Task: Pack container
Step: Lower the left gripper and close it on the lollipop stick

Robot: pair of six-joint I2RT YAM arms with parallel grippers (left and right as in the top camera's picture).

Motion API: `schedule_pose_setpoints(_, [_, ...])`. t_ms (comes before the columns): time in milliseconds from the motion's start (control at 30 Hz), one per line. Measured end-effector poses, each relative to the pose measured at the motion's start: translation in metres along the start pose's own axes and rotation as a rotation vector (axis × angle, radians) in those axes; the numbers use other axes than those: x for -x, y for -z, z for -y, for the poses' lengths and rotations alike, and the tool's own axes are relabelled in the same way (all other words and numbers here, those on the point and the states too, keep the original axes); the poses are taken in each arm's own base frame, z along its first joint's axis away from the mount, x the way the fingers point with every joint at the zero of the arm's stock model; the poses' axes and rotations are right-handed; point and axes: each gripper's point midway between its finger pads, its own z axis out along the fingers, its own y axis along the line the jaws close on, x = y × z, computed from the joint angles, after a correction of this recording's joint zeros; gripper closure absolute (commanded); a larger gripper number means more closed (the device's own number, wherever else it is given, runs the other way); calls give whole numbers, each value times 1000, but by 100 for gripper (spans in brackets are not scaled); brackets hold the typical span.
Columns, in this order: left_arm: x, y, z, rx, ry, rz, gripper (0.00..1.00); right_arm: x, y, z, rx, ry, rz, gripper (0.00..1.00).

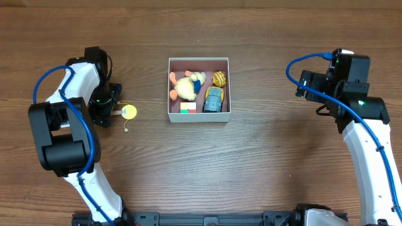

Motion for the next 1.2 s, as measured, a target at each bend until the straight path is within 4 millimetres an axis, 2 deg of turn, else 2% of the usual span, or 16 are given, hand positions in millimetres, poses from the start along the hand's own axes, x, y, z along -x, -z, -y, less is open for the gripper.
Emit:
schedule_pose_setpoints(833, [-5,-4,3,-41,-16,-17,0,0,0,0,0,0,0,0])
schedule_pose_setpoints(900, [-6,-4,2,-37,-17,-24,2,0,0,0,0,0,0,0])
schedule_pose_setpoints(967, [-7,-4,2,-37,-17,-28,12,0,0,0,0,1,0,0])
schedule_pose_setpoints(1000, [-7,-4,2,-37,-18,-30,12,0,0,0,0,0,0,0])
schedule_pose_setpoints(1067, [-8,-4,1,-34,-22,-35,11,0,0,0,0,0,0,0])
schedule_pose_setpoints(1133, [-8,-4,1,-33,-22,-37,3,0,0,0,0,0,0,0])
schedule_pose_setpoints(1200, [-8,-4,0,-28,-26,-37,0,0,0,0,0,0,0,0])
